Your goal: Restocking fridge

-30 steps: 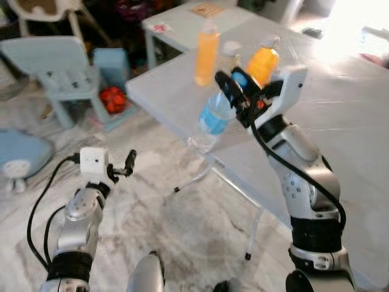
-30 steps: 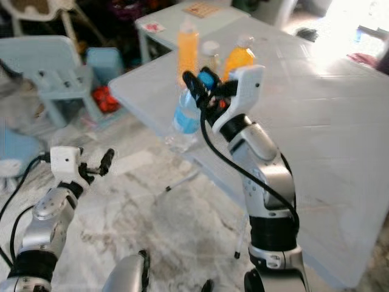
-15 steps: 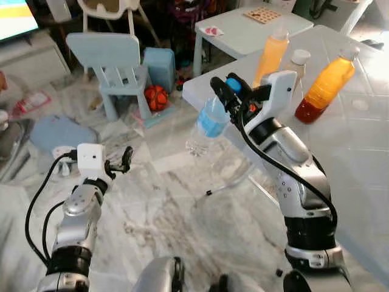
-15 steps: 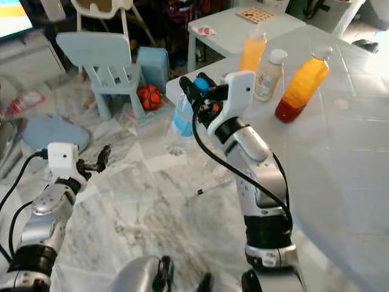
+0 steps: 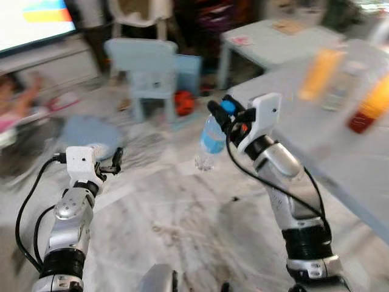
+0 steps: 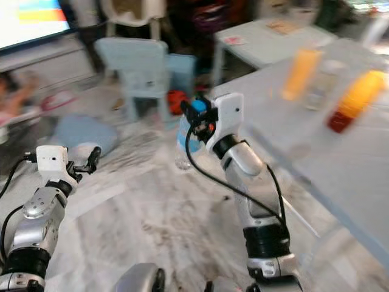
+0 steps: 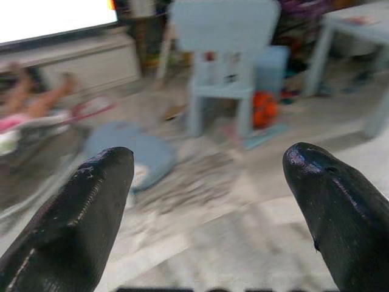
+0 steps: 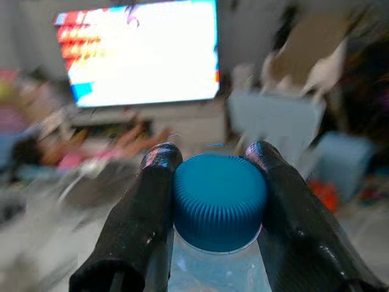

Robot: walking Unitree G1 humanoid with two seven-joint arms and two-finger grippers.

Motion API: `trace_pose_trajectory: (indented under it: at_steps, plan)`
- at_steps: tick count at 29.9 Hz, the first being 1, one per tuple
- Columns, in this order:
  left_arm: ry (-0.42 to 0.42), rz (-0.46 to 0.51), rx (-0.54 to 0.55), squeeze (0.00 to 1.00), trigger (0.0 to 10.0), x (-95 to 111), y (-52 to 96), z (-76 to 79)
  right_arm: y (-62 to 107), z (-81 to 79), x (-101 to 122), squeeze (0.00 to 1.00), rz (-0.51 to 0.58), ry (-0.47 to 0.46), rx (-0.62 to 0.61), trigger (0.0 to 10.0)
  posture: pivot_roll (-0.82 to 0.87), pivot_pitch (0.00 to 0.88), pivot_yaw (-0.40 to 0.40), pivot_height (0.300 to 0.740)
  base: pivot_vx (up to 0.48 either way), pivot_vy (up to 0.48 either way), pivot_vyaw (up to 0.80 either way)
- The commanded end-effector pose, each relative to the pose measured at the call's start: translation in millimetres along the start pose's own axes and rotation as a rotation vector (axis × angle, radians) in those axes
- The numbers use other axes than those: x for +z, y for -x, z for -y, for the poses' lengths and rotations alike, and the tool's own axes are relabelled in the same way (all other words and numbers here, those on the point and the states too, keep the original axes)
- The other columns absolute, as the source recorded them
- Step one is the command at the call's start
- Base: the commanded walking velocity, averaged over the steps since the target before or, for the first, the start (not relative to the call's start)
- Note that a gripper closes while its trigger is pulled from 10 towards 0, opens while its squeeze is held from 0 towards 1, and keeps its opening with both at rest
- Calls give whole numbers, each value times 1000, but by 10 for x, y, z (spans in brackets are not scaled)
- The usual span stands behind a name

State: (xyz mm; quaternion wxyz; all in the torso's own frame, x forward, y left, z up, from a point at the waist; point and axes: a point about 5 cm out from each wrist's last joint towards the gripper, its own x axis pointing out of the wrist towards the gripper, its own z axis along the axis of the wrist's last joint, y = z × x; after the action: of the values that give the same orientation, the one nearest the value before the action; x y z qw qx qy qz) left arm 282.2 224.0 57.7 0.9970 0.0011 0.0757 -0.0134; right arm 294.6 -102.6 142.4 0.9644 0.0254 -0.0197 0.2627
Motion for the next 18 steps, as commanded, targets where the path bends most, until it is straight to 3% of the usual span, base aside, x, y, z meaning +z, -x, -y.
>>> trace_pose_trajectory:
  at_steps: [1, 8, 10, 13, 15, 18]
  plan:
    - [-20, 24, 17, 0, 10000, 65, -8, -9, 3, -39, 8, 0, 23, 23, -5, 10000, 65, 16, 28, 740, 0, 0, 800]
    - [-4, 17, 89, 0, 10000, 74, 35, -138, 44, 61, -109, 0, 32, 30, -179, 10000, 78, 23, 14, 740, 0, 0, 800]
    - [-72, 18, 118, 0, 10000, 59, 63, -230, 55, 149, -106, 0, 42, 31, -257, 10000, 72, 21, 19, 740, 0, 0, 800]
    - [-69, 19, 153, 0, 10000, 49, 96, -305, 86, 173, -108, 0, 47, 44, -280, 10000, 69, 19, 22, 740, 0, 0, 800]
    - [-72, 2, 168, 0, 10000, -2, 188, -383, 207, 252, -135, 0, 41, 36, -347, 10000, 72, 18, 17, 740, 0, 0, 800]
    - [-92, -10, 124, 0, 10000, -54, 301, -351, 326, 298, -168, 0, 25, 64, -391, 10000, 70, 21, 13, 740, 0, 0, 800]
